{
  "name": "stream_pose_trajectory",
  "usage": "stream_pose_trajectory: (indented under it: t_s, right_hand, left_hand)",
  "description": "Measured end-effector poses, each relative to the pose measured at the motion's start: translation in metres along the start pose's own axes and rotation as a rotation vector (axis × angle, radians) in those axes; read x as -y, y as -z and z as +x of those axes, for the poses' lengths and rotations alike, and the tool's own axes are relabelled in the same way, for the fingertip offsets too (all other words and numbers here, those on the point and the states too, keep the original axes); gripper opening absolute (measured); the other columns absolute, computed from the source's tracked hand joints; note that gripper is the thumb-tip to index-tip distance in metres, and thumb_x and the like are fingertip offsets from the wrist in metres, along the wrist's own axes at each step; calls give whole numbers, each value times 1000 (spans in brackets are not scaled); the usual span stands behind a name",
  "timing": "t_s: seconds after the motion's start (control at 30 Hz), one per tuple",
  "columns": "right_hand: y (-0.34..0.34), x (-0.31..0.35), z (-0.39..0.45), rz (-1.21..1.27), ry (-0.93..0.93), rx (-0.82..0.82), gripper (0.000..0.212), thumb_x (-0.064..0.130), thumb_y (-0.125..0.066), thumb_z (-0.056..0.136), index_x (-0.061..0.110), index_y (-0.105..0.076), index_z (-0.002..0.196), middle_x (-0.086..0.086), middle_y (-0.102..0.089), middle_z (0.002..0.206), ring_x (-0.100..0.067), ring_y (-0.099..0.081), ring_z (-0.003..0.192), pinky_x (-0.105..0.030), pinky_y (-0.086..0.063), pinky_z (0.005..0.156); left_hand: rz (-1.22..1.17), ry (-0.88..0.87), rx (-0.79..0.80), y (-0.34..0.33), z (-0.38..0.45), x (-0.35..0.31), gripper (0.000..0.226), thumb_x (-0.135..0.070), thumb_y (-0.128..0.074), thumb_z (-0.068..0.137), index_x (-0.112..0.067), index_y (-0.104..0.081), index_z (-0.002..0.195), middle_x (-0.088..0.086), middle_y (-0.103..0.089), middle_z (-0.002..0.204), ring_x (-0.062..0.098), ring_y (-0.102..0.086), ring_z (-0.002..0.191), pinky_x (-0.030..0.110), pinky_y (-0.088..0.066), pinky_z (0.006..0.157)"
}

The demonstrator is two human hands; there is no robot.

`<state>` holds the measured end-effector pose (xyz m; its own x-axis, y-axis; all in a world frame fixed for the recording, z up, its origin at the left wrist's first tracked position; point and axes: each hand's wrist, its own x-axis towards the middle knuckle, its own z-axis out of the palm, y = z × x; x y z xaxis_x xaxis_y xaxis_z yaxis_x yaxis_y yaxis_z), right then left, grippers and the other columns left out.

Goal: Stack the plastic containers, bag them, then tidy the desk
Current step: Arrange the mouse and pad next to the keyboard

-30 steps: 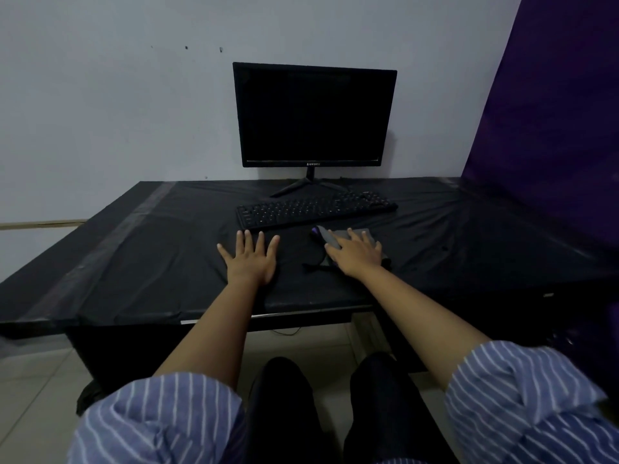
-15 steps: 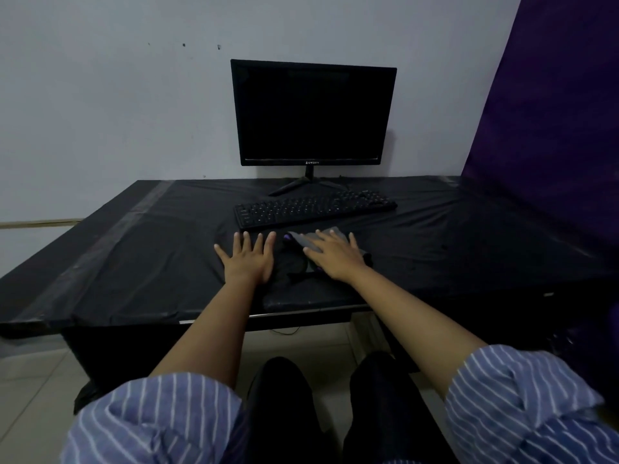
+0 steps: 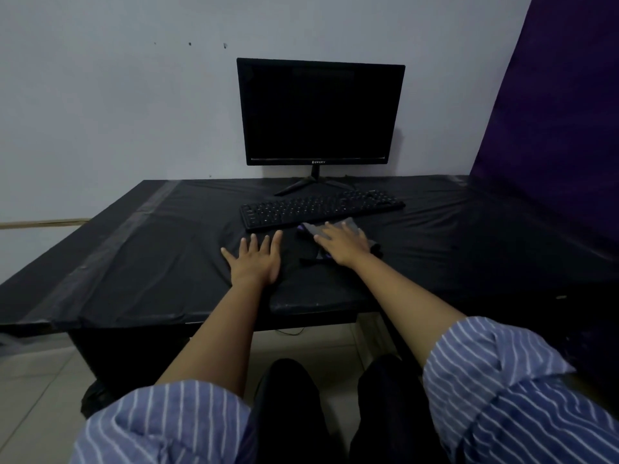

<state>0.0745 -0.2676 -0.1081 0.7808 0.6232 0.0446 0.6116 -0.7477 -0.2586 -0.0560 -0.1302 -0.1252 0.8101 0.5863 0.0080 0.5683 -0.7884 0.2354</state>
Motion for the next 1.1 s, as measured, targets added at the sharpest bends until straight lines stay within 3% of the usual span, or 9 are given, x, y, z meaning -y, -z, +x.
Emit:
stream_pose_trajectory:
  t_s: [0.1,0.2,0.4,0.63,0.77,0.9,1.1]
  right_hand:
    - [-9,22,-9,-23,144,25,53,51,-27,101,34,-25,151,8,-18,161,-21,-8,150,-47,-1,119]
    - [-12,24,-11,-41,172,23,52,49,-25,102,34,-22,152,8,-16,161,-20,-6,150,-50,6,119]
    - [-3,-12,14,-33,-2,11,58,51,-24,102,25,-23,153,6,-13,162,-20,-6,150,-53,8,118]
    - [0,-15,32,-21,-126,21,53,51,-23,102,29,-28,150,5,-15,162,-26,-6,150,-56,2,118]
    - [-4,15,26,-20,-69,26,53,48,-27,102,27,-26,151,3,-15,162,-25,-6,150,-55,0,118]
    - [-22,54,21,-30,143,58,49,46,-33,102,32,-31,149,7,-17,161,-25,-7,150,-55,-2,117]
    - [-21,47,18,23,139,48,54,49,-27,102,30,-24,152,8,-17,161,-20,-5,150,-50,5,118]
  left_hand:
    - [17,-19,-19,1,-2,0,51,-35,-7,102,-34,4,152,6,0,162,28,2,149,64,6,112]
    - [1,-19,-33,2,-2,1,51,-34,-7,102,-35,5,152,6,-2,162,29,0,149,64,5,113]
    - [-18,-20,-29,3,-3,1,52,-31,-7,102,-34,6,152,5,-3,162,28,0,149,63,6,113]
    - [-42,-25,-44,5,-9,-2,52,-28,-8,102,-31,7,152,7,-5,162,30,-2,149,63,5,114]
    - [-54,-38,-90,8,-11,-2,56,-21,-15,102,-25,9,153,8,-9,161,31,-8,148,64,0,114]
    - [-86,-29,-101,8,-11,-1,55,-23,-13,102,-23,8,153,6,-11,161,30,-10,148,63,-1,115]
    - [-118,-27,-115,9,-9,3,56,-20,-16,102,-20,8,153,7,-9,161,30,-13,147,61,-1,115]
